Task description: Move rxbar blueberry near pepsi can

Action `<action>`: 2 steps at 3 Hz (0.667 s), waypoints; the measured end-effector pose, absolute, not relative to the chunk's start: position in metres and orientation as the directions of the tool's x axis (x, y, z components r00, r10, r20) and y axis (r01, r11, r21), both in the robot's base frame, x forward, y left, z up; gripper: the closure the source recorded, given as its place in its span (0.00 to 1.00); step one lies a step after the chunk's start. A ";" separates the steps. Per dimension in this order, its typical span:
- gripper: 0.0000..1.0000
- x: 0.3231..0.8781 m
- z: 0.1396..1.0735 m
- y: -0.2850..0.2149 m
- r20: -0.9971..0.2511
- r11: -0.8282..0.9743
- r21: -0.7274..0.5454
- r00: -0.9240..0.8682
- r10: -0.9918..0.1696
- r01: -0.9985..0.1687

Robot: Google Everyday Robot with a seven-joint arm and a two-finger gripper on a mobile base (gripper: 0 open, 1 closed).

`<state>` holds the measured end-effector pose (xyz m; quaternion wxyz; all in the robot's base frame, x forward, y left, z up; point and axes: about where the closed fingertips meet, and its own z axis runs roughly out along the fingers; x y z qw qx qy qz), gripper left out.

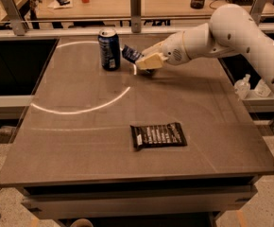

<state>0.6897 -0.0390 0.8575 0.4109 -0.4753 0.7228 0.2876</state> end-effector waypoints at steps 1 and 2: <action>1.00 0.693 0.851 -0.029 -0.871 0.371 0.033 -0.209 -0.445 -0.928; 0.84 0.693 0.850 -0.026 -0.870 0.368 0.035 -0.209 -0.446 -0.929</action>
Offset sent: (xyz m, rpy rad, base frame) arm 0.0030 0.0085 -0.0052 0.0076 0.0035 0.0101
